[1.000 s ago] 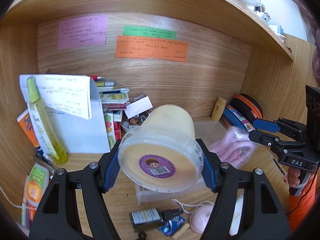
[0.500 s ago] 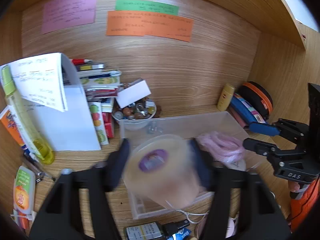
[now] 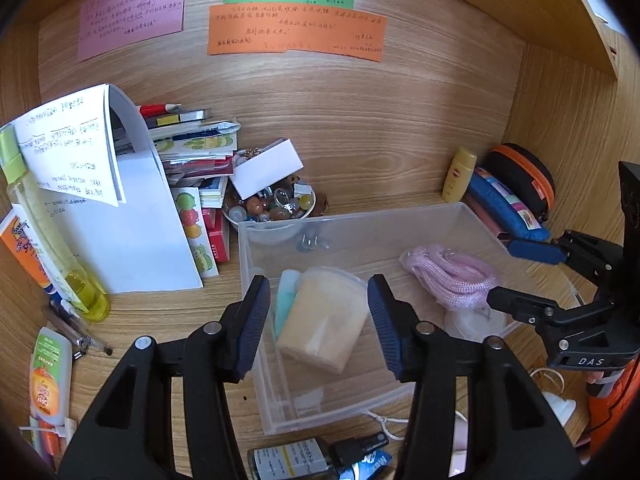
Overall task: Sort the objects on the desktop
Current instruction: 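Lower the cream jar and pink rope bag into the clear box and release, then move both grippers back toward the red pouch and white pouch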
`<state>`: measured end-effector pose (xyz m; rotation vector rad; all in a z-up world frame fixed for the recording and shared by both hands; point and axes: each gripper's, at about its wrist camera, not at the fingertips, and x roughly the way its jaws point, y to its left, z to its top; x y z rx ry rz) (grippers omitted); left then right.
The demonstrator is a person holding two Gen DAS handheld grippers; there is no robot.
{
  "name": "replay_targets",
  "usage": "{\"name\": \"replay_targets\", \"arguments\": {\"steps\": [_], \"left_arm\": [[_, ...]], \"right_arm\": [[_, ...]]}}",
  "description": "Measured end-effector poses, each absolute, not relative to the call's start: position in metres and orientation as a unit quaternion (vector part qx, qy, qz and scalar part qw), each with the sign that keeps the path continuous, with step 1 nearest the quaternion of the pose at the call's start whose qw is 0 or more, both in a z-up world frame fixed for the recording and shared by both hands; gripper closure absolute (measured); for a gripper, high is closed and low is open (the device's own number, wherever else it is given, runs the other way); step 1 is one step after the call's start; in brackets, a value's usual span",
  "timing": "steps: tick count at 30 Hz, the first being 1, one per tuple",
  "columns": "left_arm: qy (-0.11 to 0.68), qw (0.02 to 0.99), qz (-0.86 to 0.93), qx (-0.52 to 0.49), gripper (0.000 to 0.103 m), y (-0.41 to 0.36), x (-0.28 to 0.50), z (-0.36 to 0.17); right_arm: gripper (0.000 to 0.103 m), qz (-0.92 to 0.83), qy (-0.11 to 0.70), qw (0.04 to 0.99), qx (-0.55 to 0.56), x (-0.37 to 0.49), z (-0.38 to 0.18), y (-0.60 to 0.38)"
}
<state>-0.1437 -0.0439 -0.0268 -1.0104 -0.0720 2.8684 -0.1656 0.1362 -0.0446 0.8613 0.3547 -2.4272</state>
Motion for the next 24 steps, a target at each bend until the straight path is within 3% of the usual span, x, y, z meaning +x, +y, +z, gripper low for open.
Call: {"name": "replay_targets", "arguments": {"steps": [4, 10, 14, 18, 24], "left_arm": [[-0.020, 0.045, 0.942, -0.333, 0.048, -0.044, -0.136, -0.026], [-0.017, 0.038, 0.945, -0.324, 0.032, -0.047, -0.119, -0.023], [-0.019, 0.037, 0.946, -0.321, 0.026, -0.050, -0.108, -0.020], [-0.028, 0.034, 0.947, -0.317, 0.011, -0.056, -0.095, -0.017], [-0.029, 0.027, 0.948, -0.317, 0.010, -0.062, -0.075, -0.018]], "right_arm": [[0.027, -0.902, 0.126, 0.267, 0.316, -0.159, -0.042, 0.139], [0.021, -0.901, 0.117, 0.263, 0.326, -0.149, -0.041, 0.144], [0.020, -0.901, 0.108, 0.260, 0.332, -0.141, -0.040, 0.150], [0.020, -0.902, 0.100, 0.256, 0.333, -0.132, -0.038, 0.157], [0.018, -0.907, 0.088, 0.252, 0.326, -0.110, -0.035, 0.167]]}}
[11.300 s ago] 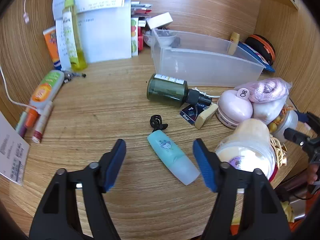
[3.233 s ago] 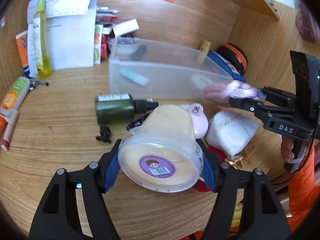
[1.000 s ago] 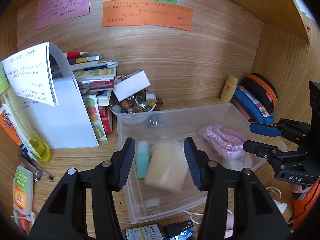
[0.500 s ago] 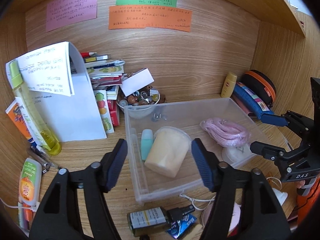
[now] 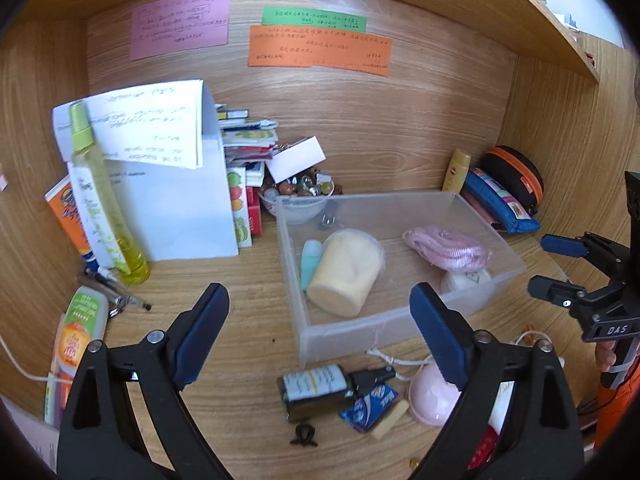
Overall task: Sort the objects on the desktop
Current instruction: 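Move both grippers back toward the red pouch and white pouch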
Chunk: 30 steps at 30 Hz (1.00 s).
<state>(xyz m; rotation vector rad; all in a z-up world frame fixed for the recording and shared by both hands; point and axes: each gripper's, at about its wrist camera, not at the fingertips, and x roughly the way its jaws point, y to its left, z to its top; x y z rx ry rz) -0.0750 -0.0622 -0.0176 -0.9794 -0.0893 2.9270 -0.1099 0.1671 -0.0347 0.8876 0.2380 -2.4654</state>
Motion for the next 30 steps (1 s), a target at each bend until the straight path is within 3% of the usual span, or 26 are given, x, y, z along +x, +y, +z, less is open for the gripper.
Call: {"name": "replay_targets", "arguments": {"steps": [15, 30], "left_arm": [[-0.043, 0.016, 0.934, -0.353, 0.009, -0.063, -0.026, -0.053], [-0.046, 0.058, 0.927, -0.367, 0.009, -0.042, 0.022, -0.073]], "right_arm": [[0.015, -0.899, 0.079, 0.263, 0.341, -0.046, -0.065, 0.163], [0.015, -0.878, 0.104, 0.243, 0.399, -0.051, -0.116, 0.136]]}}
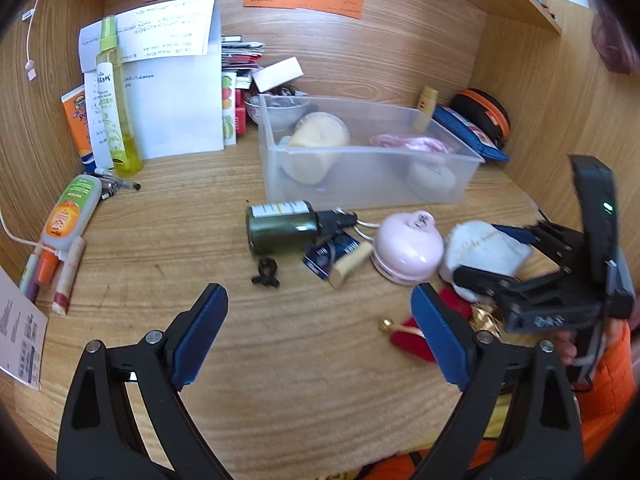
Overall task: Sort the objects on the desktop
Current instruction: 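Move both grippers back toward the red pouch and white pouch, then grasp the white drawstring pouch with the right gripper while the left grasps the red pouch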
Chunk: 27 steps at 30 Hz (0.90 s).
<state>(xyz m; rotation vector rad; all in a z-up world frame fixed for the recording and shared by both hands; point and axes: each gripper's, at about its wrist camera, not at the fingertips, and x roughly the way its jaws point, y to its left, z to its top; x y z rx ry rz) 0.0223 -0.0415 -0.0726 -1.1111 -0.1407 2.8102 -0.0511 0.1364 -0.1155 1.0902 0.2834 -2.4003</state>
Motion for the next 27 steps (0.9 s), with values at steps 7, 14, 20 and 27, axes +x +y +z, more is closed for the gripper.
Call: {"name": "replay_targets", "arguments": {"steps": [7, 14, 20, 27], "left_arm": [[-0.034, 0.106, 0.923, -0.369, 0.009, -0.019, 0.036, -0.074], [-0.012, 0.150, 0.912, -0.382, 0.009, 0.011, 0.037, -0.079], [0.001, 0.171, 0.897, -0.408, 0.009, 0.030, 0.027, -0.095], [-0.001, 0.176, 0.884, -0.433, 0.009, 0.043, 0.008, -0.111]], "right_arm": [[0.028, -0.872, 0.086, 0.260, 0.406, -0.056, -0.117, 0.145], [0.044, -0.876, 0.061, 0.266, 0.398, -0.053, -0.110, 0.160], [0.046, -0.883, 0.050, 0.254, 0.392, -0.056, -0.105, 0.174], [0.046, -0.890, 0.033, 0.249, 0.380, -0.057, -0.096, 0.195]]}}
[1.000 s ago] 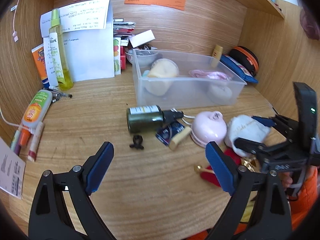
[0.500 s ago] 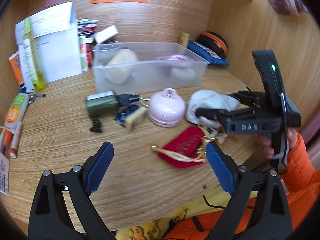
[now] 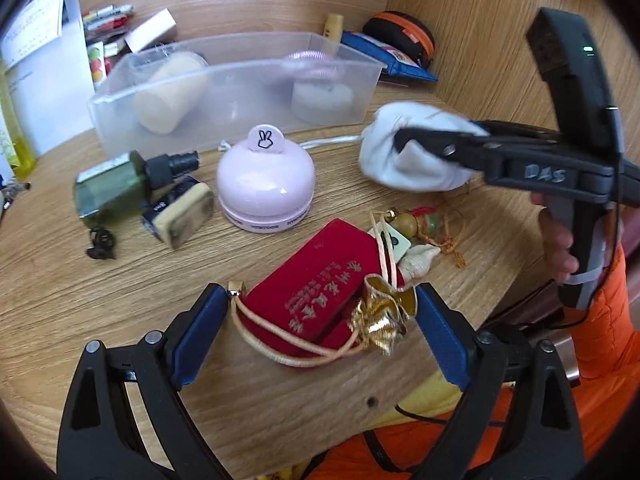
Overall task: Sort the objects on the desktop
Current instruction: 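Grasp the white drawstring pouch with the right gripper while the left grasps the red pouch, then carry both pouches into the clear box and open both grippers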
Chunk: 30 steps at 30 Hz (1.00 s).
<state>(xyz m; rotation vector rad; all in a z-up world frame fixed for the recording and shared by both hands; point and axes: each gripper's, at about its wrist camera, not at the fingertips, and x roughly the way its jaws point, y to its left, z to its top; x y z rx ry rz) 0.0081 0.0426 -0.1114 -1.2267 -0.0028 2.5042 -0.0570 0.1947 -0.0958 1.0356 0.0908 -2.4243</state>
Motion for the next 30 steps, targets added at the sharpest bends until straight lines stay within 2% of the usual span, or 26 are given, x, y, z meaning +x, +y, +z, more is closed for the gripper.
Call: {"name": "replay_targets", "arguments": {"steps": [2, 4, 5, 7, 9, 15, 23, 30], "left_arm": [[0.001, 0.175, 0.888, -0.424, 0.010, 0.044, 0.006, -0.110], [0.000, 0.177, 0.891, -0.419, 0.018, 0.043, 0.005, -0.109], [0.001, 0.179, 0.890, -0.420, 0.030, 0.044, 0.004, -0.110], [0.007, 0.176, 0.892, -0.415, 0.038, 0.044, 0.004, -0.110], [0.012, 0.174, 0.893, -0.415, 0.055, 0.044, 0.003, -0.109], [0.011, 0.157, 0.900, -0.407, 0.069, 0.037, 0.005, -0.105], [-0.007, 0.136, 0.916, -0.377, 0.076, 0.019, 0.011, -0.086], [-0.018, 0.120, 0.927, -0.355, 0.077, 0.007, 0.008, -0.070]], "right_arm": [[0.046, -0.893, 0.028, 0.246, 0.375, -0.058, -0.092, 0.201], [0.046, -0.896, 0.024, 0.244, 0.370, -0.058, -0.089, 0.205], [0.046, -0.897, 0.022, 0.244, 0.369, -0.059, -0.087, 0.208], [0.046, -0.898, 0.018, 0.243, 0.367, -0.059, -0.085, 0.211], [0.046, -0.899, 0.016, 0.241, 0.364, -0.060, -0.083, 0.213], [0.046, -0.903, 0.012, 0.242, 0.354, -0.062, -0.077, 0.214], [0.046, -0.909, 0.004, 0.244, 0.339, -0.063, -0.065, 0.215], [0.046, -0.913, 0.014, 0.245, 0.325, -0.063, -0.054, 0.211]]}}
